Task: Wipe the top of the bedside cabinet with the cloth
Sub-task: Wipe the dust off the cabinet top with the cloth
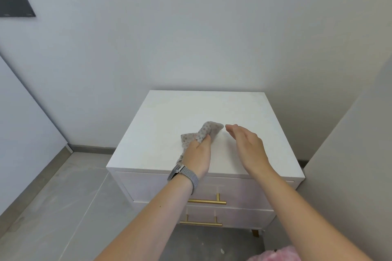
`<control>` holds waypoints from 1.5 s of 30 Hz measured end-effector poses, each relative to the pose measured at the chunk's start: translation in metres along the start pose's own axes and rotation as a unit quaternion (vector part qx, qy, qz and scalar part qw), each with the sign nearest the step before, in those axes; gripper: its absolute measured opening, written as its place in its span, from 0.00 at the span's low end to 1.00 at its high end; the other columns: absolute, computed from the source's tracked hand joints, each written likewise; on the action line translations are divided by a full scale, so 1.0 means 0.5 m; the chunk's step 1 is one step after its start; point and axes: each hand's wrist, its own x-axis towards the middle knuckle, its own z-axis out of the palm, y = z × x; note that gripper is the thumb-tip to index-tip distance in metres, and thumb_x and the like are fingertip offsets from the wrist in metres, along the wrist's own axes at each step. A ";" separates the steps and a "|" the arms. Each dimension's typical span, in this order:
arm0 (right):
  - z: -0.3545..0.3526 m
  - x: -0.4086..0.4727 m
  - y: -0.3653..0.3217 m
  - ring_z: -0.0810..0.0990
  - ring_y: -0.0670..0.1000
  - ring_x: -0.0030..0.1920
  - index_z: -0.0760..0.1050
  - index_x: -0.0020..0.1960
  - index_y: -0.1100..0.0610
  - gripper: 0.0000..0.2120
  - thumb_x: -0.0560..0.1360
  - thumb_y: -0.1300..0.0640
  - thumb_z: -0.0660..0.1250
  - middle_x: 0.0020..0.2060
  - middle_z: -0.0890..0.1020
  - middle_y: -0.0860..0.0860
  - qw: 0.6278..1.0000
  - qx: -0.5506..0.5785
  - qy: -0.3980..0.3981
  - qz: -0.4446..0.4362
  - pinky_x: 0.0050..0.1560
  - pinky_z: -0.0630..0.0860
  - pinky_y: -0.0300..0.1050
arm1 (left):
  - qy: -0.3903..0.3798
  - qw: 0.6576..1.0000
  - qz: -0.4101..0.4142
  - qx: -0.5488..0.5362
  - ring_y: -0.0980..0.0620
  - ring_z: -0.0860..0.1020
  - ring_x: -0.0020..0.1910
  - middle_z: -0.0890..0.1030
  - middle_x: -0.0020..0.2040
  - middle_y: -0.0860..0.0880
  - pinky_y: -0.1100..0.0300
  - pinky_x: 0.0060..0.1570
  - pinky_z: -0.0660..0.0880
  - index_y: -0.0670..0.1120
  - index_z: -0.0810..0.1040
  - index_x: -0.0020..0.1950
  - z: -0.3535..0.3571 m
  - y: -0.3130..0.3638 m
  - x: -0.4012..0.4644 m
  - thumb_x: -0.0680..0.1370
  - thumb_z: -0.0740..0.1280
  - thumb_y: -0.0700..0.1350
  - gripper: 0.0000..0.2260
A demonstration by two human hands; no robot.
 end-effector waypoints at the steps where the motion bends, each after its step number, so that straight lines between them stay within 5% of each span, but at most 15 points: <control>1: 0.000 0.000 -0.001 0.75 0.44 0.61 0.79 0.55 0.48 0.16 0.79 0.50 0.52 0.55 0.80 0.43 1.000 0.003 -0.003 -0.005 0.58 0.66 0.37 | -0.013 1.000 0.006 -0.002 0.50 0.76 0.49 0.78 0.44 0.53 0.51 0.59 0.70 0.51 0.78 0.51 0.003 0.004 0.005 0.70 0.53 0.58 0.20; 6: -0.011 0.011 0.002 0.72 0.43 0.64 0.76 0.63 0.52 0.17 0.78 0.54 0.55 0.62 0.78 0.44 1.000 0.006 0.008 -0.011 0.62 0.65 0.36 | -0.112 0.993 0.017 -0.035 0.49 0.77 0.59 0.80 0.57 0.48 0.51 0.66 0.69 0.48 0.77 0.58 -0.008 0.022 0.016 0.75 0.59 0.53 0.16; 10: -0.018 0.021 0.020 0.66 0.39 0.68 0.64 0.71 0.48 0.29 0.73 0.62 0.65 0.67 0.70 0.40 0.995 -0.042 -0.050 -0.073 0.65 0.60 0.33 | -0.139 0.986 0.066 -0.063 0.53 0.79 0.52 0.81 0.48 0.54 0.62 0.56 0.73 0.52 0.78 0.51 -0.044 0.033 0.030 0.80 0.59 0.46 0.08; 14: 0.002 0.054 0.030 0.73 0.41 0.63 0.62 0.72 0.49 0.38 0.67 0.58 0.76 0.60 0.78 0.45 0.994 0.031 -0.086 -0.059 0.65 0.64 0.34 | -0.099 0.983 0.152 -0.030 0.69 0.79 0.45 0.80 0.42 0.63 0.78 0.45 0.72 0.53 0.76 0.48 -0.069 0.045 0.026 0.80 0.58 0.38 0.11; 16: 0.016 0.071 0.024 0.77 0.45 0.58 0.71 0.65 0.52 0.30 0.66 0.61 0.77 0.54 0.81 0.47 0.993 0.047 -0.093 -0.057 0.59 0.70 0.34 | -0.066 0.980 0.185 -0.010 0.71 0.77 0.43 0.78 0.44 0.61 0.77 0.44 0.72 0.57 0.73 0.45 -0.079 0.045 0.024 0.80 0.59 0.38 0.14; 19: 0.038 0.091 0.005 0.82 0.50 0.50 0.79 0.47 0.51 0.13 0.67 0.63 0.75 0.44 0.83 0.46 0.991 0.064 -0.081 -0.081 0.52 0.78 0.43 | -0.042 0.976 0.212 0.004 0.74 0.76 0.49 0.76 0.52 0.62 0.77 0.50 0.71 0.58 0.73 0.53 -0.098 0.039 0.031 0.79 0.63 0.39 0.13; 23: 0.035 0.116 -0.019 0.79 0.51 0.42 0.77 0.46 0.61 0.10 0.68 0.58 0.73 0.41 0.83 0.56 0.992 0.082 0.030 -0.093 0.45 0.78 0.51 | 0.049 0.983 0.177 0.032 0.61 0.76 0.56 0.77 0.57 0.55 0.67 0.57 0.71 0.51 0.73 0.63 -0.143 0.029 0.046 0.77 0.65 0.45 0.15; 26: -0.003 0.117 -0.035 0.71 0.51 0.34 0.70 0.47 0.64 0.09 0.72 0.59 0.65 0.35 0.75 0.56 0.984 -0.003 0.127 -0.123 0.33 0.68 0.44 | 0.060 0.984 0.124 0.116 0.57 0.76 0.53 0.79 0.56 0.54 0.69 0.50 0.70 0.50 0.78 0.58 -0.178 0.015 0.046 0.79 0.62 0.45 0.10; 28: -0.029 0.111 -0.034 0.68 0.54 0.30 0.65 0.47 0.61 0.03 0.74 0.63 0.59 0.30 0.71 0.52 0.973 -0.103 0.130 -0.162 0.30 0.62 0.46 | 0.051 0.990 0.074 0.104 0.55 0.79 0.51 0.80 0.54 0.54 0.62 0.51 0.74 0.52 0.80 0.51 -0.187 0.006 0.035 0.78 0.62 0.44 0.08; 31: -0.030 0.106 -0.003 0.74 0.58 0.37 0.65 0.62 0.56 0.16 0.75 0.65 0.56 0.39 0.77 0.52 0.959 -0.225 0.041 -0.169 0.37 0.68 0.49 | 0.012 0.999 -0.031 -0.025 0.50 0.82 0.46 0.81 0.52 0.48 0.53 0.50 0.81 0.47 0.80 0.45 -0.188 0.004 -0.003 0.78 0.61 0.42 0.08; 33: -0.015 0.105 0.021 0.77 0.58 0.55 0.60 0.72 0.50 0.25 0.76 0.63 0.56 0.56 0.78 0.53 0.958 -0.251 -0.056 -0.124 0.55 0.70 0.50 | -0.024 0.994 -0.080 -0.070 0.47 0.83 0.43 0.81 0.48 0.45 0.51 0.47 0.81 0.43 0.80 0.45 -0.190 0.003 -0.032 0.79 0.60 0.41 0.09; 36: 0.003 0.091 0.028 0.62 0.52 0.74 0.61 0.74 0.50 0.23 0.79 0.57 0.56 0.72 0.67 0.50 0.927 -0.328 -0.151 -0.103 0.71 0.56 0.45 | -0.039 0.993 -0.098 -0.058 0.47 0.83 0.43 0.82 0.47 0.46 0.51 0.46 0.81 0.43 0.80 0.47 -0.204 -0.002 -0.063 0.79 0.60 0.43 0.10; 41: 0.009 0.081 0.020 0.62 0.52 0.74 0.63 0.73 0.48 0.32 0.73 0.34 0.52 0.74 0.65 0.46 0.928 -0.327 -0.171 -0.052 0.72 0.61 0.52 | -0.009 0.993 -0.095 -0.075 0.48 0.83 0.43 0.82 0.48 0.46 0.53 0.44 0.81 0.43 0.80 0.50 -0.229 -0.005 -0.082 0.78 0.61 0.44 0.09; 45: 0.020 0.068 0.009 0.74 0.55 0.63 0.74 0.65 0.56 0.28 0.77 0.38 0.51 0.63 0.78 0.53 0.945 -0.282 -0.161 -0.023 0.62 0.69 0.45 | -0.008 0.992 -0.106 -0.067 0.49 0.82 0.42 0.82 0.46 0.47 0.53 0.43 0.80 0.43 0.80 0.50 -0.229 -0.007 -0.094 0.78 0.61 0.44 0.10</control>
